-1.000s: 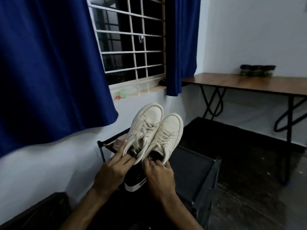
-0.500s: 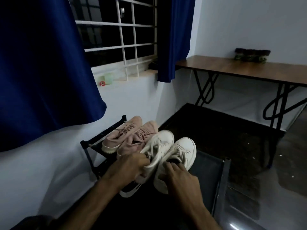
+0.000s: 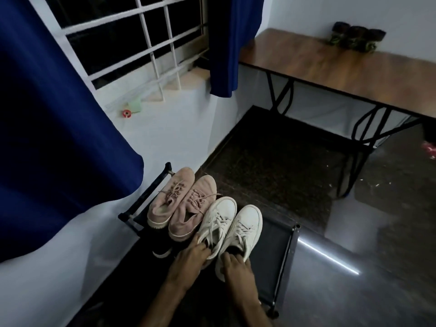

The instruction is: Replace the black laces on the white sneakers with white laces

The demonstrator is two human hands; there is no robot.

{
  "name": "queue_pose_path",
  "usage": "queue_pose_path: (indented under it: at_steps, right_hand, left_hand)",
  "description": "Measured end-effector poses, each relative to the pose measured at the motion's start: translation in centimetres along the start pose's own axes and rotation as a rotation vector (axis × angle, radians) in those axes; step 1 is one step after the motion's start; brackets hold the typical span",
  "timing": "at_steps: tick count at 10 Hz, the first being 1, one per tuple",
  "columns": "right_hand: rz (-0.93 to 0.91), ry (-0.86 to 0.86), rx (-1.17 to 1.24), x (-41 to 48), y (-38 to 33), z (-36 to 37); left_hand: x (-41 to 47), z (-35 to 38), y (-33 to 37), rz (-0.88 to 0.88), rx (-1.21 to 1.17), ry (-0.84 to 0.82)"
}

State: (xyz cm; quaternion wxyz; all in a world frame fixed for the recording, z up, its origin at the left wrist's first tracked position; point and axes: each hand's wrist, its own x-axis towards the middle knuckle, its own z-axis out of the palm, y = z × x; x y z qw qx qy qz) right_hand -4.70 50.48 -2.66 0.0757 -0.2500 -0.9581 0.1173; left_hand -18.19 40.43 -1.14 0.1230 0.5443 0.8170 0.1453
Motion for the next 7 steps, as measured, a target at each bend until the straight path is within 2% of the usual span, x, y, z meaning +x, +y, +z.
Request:
queue_pose_path:
  at_steps: [1, 3, 5, 7]
  right_hand:
    - [0.037, -0.250, 0.040, 0.5, 0.0, -0.9]
    - [0.097, -0.341, -0.017, 0.7, 0.4, -1.8]
    - [0.133, -0.511, -0.114, 0.3, 0.7, -3.2]
    - [0.215, -0.535, 0.149, 1.7, 0.8, -5.6]
  left_hand:
    - [0.3, 0.6, -0.1, -0.080, -0.035, -0.043]
    - [0.9, -0.7, 2.8, -0.184, 0.052, -0.171]
    - [1.9, -6.0, 4.9, -0.283, 0.043, -0.427]
    - [3.3, -10.5, 6.6, -0.324, 0.009, -0.419]
